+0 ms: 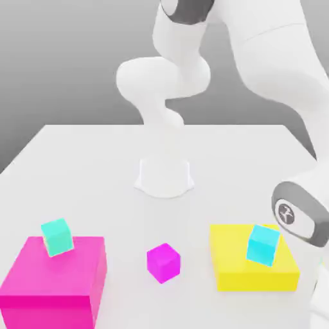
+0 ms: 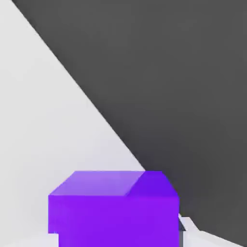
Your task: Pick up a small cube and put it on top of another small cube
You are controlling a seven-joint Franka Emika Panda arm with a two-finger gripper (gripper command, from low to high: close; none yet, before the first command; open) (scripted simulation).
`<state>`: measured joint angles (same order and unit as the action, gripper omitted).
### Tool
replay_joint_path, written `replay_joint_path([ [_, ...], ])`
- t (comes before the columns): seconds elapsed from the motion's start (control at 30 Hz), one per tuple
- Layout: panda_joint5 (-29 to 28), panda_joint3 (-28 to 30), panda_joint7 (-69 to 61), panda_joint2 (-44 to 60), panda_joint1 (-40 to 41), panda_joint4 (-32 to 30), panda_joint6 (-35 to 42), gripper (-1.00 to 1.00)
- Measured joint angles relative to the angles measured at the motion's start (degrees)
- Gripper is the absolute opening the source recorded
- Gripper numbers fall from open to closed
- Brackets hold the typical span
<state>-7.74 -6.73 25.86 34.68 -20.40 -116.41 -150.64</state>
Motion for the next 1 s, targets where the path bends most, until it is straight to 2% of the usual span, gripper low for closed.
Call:
replay_joint_path([
  [0.13, 1.8, 0.3, 0.0, -7.7, 2.1, -2.8, 4.8, -1.00],
  [0.47, 5.3, 13.5, 9.0, -26.7, 14.0, -16.5, 9.6, -1.00],
  [0.6, 4.4, 19.0, 15.7, -36.4, 25.8, -23.4, 12.3, -1.00],
  [0.7, 3.7, 21.4, 20.4, -43.1, 30.4, -28.2, 14.1, -1.00],
  [0.77, 3.8, 22.9, 22.0, -44.4, 32.2, -30.6, 13.1, -1.00],
  [0.87, 5.5, 23.8, 21.2, -40.1, 32.3, -32.7, 6.8, -1.00],
  [0.9, 6.0, 23.9, 20.8, -38.6, 32.3, -33.1, 4.9, 1.00],
  [1.0, 6.0, 23.9, 20.8, -38.6, 32.3, -33.1, 4.9, 1.00],
])
